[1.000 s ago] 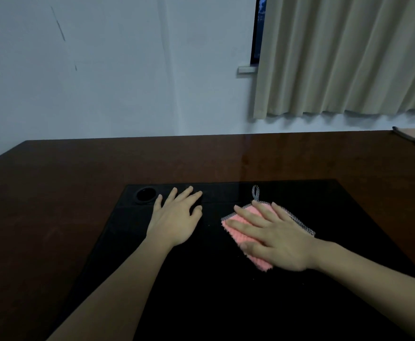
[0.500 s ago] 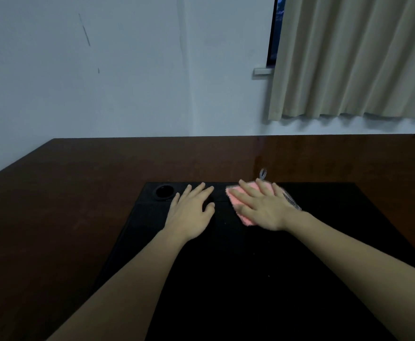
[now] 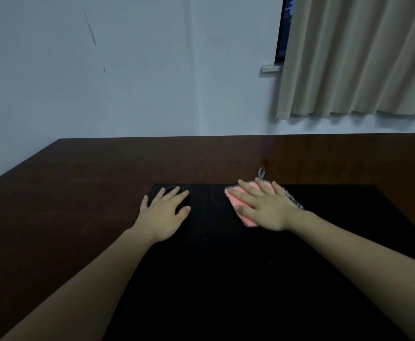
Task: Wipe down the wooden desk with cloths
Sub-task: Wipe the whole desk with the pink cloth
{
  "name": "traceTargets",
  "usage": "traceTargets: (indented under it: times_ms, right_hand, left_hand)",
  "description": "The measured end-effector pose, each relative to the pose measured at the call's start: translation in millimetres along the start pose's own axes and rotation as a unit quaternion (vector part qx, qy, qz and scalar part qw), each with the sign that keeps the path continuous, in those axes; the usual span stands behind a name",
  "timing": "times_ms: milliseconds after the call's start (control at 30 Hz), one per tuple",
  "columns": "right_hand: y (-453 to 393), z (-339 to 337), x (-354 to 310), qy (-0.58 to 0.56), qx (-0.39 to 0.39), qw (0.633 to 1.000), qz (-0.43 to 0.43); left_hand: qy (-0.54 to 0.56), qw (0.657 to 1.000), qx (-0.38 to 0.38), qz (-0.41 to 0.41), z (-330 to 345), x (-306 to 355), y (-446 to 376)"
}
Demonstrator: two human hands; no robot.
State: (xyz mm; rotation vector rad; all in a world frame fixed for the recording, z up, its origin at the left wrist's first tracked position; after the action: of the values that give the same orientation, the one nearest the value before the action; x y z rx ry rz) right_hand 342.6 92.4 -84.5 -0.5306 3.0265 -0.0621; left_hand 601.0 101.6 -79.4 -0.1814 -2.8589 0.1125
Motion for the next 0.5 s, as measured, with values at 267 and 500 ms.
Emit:
traceTargets:
  times_ms: [267,500]
  right_hand:
    - [-36,2,-19,0.009,-0.014,1.0,0.013]
    - [53,-1,-69,-0.008,-0.03,0.991,-0.13]
  left_hand:
    - [0.009,0.999,0.034,0.009,3,-5,6]
    - [0.015,0.997,0.074,-0.014,-2,-4,8]
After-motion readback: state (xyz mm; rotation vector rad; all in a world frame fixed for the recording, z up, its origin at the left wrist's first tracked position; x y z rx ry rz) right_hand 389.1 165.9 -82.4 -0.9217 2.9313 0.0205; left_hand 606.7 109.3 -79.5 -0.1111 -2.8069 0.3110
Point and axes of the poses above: each hand's wrist, its own y-axis away from the middle knuckle, its own z-axis out of the palm, x = y × z, the point moved 5 cm from there along -y, towards the middle knuckle, and after that the axes turned 14 degrees about x, right-handed, at the moved point
